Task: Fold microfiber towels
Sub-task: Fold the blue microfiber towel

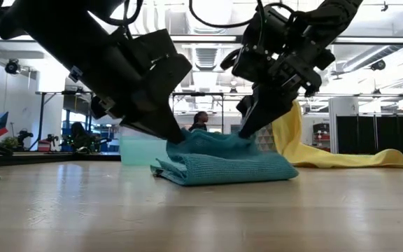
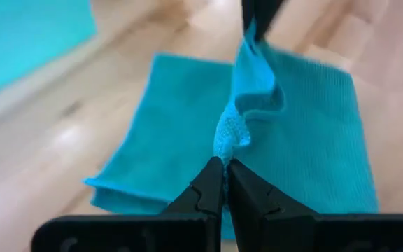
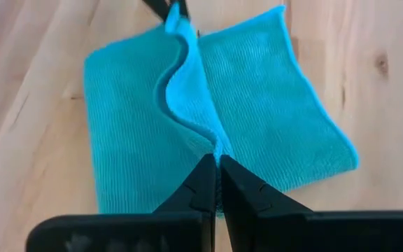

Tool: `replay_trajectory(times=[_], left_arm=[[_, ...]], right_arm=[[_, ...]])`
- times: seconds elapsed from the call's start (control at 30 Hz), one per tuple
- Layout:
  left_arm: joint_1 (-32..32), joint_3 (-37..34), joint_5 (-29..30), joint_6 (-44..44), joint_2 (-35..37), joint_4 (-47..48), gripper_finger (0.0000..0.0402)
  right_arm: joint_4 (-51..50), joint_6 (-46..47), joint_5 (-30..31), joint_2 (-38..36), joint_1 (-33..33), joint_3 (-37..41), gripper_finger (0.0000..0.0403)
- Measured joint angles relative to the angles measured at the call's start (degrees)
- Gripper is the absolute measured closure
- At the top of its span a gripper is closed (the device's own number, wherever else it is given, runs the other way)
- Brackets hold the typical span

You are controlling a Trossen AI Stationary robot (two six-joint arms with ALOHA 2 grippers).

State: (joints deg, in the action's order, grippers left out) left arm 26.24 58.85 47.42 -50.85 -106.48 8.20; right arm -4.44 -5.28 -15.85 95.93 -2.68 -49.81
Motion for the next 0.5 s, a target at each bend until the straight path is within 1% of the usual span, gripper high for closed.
replay_trajectory(times=[0.1,0.23,0.33,0.43,0.5], left_arm=[[0.1,0.0,2.8,-4.4,0.0,1.8,0.0401],[0.1,-0.7,2.2,-10.1,-0.1,3.2,0.0401],[0.1,-1.1,1.0,-10.4,-0.2,3.2,0.0402],[0.1,-1.1,1.1,-10.6,0.2,3.2,0.04],[0.1,-1.1,2.1,-12.8,0.8,3.0,0.0389]], right_arm=[[0.4,0.8,0.0,1.0,0.0,0.0,0.0394],[0.4,0.8,-0.1,1.9,0.0,-0.3,0.0394],[0.6,0.8,-0.1,2.2,0.0,-0.3,0.0394],[0.6,0.8,-0.1,2.2,0.0,-0.4,0.0394],[0.7,0.8,-0.1,2.2,0.0,-0.4,0.0394]])
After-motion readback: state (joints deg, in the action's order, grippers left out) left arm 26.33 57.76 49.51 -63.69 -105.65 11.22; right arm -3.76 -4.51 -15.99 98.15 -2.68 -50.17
